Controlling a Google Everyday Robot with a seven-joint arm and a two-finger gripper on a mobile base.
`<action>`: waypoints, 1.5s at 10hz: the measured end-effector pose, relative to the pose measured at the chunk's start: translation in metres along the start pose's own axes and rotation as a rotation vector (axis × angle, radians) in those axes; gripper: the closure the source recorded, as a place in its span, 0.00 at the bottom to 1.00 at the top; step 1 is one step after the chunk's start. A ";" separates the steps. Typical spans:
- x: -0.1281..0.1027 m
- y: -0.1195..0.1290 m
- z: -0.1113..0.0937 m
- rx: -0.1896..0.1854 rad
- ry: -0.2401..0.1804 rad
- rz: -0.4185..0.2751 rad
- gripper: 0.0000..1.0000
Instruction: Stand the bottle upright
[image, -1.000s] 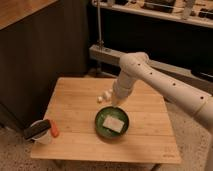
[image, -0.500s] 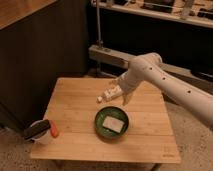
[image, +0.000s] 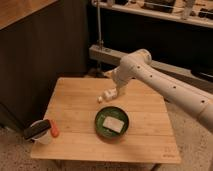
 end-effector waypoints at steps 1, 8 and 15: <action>0.002 -0.010 0.008 0.000 0.016 0.000 0.20; 0.023 -0.030 0.088 -0.175 -0.040 0.039 0.20; 0.035 -0.001 0.132 -0.319 -0.112 0.070 0.20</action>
